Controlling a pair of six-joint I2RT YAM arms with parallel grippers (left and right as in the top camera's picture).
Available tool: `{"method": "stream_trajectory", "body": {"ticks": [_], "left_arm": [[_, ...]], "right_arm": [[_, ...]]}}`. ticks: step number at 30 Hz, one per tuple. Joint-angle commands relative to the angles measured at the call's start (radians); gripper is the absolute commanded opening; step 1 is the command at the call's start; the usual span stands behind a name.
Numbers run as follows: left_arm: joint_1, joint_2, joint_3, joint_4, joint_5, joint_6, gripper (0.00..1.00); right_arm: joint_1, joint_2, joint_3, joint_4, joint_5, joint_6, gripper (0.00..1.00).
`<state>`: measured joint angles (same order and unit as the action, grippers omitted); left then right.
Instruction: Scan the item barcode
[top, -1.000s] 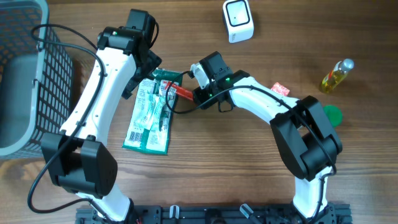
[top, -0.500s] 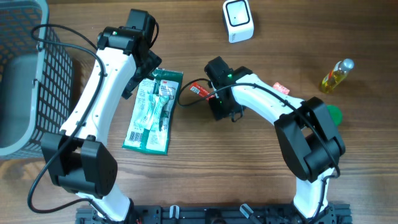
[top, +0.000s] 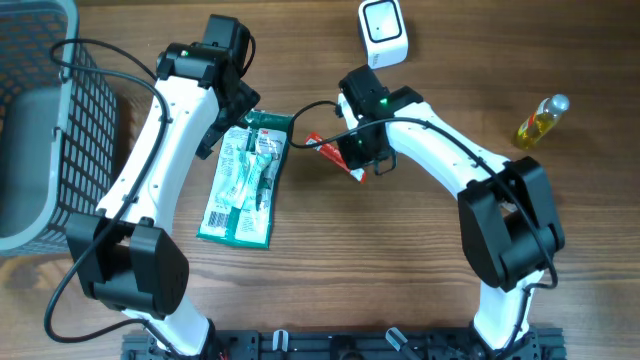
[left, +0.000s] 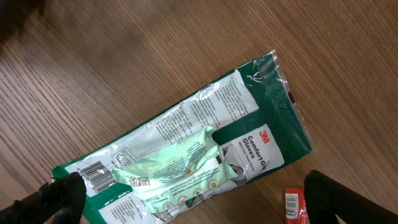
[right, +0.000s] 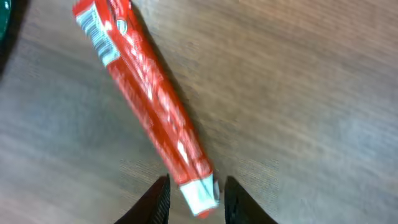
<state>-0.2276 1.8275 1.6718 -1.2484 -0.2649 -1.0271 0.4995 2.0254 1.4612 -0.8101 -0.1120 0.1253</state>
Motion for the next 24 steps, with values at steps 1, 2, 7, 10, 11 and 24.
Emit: {"method": "stream_trajectory", "body": {"ticks": [1,2,7,10,11,24], "left_arm": [[0.001,0.006,0.015,0.0,-0.02,-0.002,1.0],[0.001,0.006,0.015,0.0,-0.02,-0.002,1.0],[0.001,0.006,0.015,0.0,-0.02,-0.002,1.0],[0.001,0.006,0.015,0.0,-0.02,-0.002,1.0],[0.001,0.006,0.015,0.0,-0.02,-0.002,1.0],[0.001,0.006,0.015,0.0,-0.02,-0.002,1.0]], "right_arm": [[0.002,0.062,-0.047,0.048,-0.004,-0.02,0.29],[0.002,0.072,-0.057,0.048,0.027,-0.016,0.29],[0.0,0.073,-0.058,-0.13,0.056,0.058,0.43],[0.0,0.073,-0.057,-0.226,-0.023,0.058,0.45],[-0.001,0.072,-0.048,-0.256,-0.043,0.057,0.48],[-0.125,-0.208,0.055,-0.333,-0.043,0.061,0.68]]}}
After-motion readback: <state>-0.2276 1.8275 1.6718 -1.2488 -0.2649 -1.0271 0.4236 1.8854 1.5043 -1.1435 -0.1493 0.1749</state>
